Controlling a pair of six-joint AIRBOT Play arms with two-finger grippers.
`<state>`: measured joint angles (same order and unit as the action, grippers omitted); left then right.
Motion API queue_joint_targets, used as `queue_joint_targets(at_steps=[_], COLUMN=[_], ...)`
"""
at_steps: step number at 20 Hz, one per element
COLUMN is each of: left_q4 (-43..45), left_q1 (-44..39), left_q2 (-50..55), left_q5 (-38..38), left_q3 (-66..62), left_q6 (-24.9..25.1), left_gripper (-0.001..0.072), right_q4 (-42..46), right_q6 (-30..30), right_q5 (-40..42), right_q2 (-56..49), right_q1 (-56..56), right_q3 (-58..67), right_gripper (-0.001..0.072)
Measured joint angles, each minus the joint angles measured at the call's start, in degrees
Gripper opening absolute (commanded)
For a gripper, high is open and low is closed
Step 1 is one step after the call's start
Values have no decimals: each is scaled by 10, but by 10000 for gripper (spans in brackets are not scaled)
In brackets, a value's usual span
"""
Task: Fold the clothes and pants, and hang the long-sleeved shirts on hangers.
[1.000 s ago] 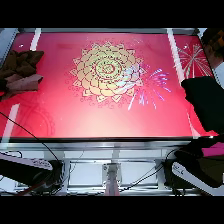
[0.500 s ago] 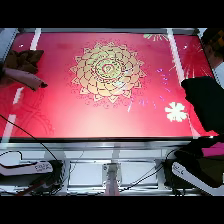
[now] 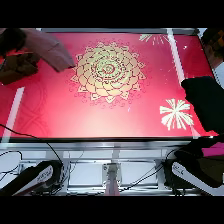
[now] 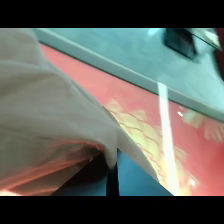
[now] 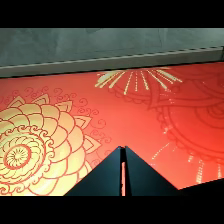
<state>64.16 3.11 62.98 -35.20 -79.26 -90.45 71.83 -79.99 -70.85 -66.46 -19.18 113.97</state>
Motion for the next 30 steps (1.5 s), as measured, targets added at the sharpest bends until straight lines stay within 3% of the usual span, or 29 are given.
queue_joint_targets(at_steps=[8, 11, 15, 16, 17, 18, 19, 20, 25, 30], left_q4=[2, 3, 18, 32, 51, 72, 89, 103, 140, 147], left_q1=[-196, -246, -286, -289, -290, -288, -283, -277, -225, -175], left_q2=[14, 53, 124, 142, 160, 176, 190, 203, 223, 162], left_q5=[-17, -65, -153, -170, -187, -198, -209, -221, -264, -298], left_q3=[0, 0, 0, 0, 0, 0, 0, 0, 0, 16], left_q6=[33, 41, 100, 111, 115, 116, 116, 116, 114, 103], left_gripper=[16, 17, 17, 18, 48, 208, 493, 629, 615, 594], right_q4=[0, 0, 1, 2, 3, 3, 4, 4, 4, 5], right_q6=[0, 0, 0, 0, 0, 0, 1, 1, 12, 27], right_q5=[0, 3, 10, 10, 10, 8, 4, 1, -12, -17], right_q2=[0, 0, 0, 0, 0, -1, -2, -3, -7, -8], right_q1=[0, 0, 0, 0, 0, 0, 0, 0, 0, 0], right_q3=[0, 0, 0, 0, 0, 0, 0, -2, -50, -118], right_gripper=[17, 17, 18, 60, 171, 297, 349, 349, 349, 349])
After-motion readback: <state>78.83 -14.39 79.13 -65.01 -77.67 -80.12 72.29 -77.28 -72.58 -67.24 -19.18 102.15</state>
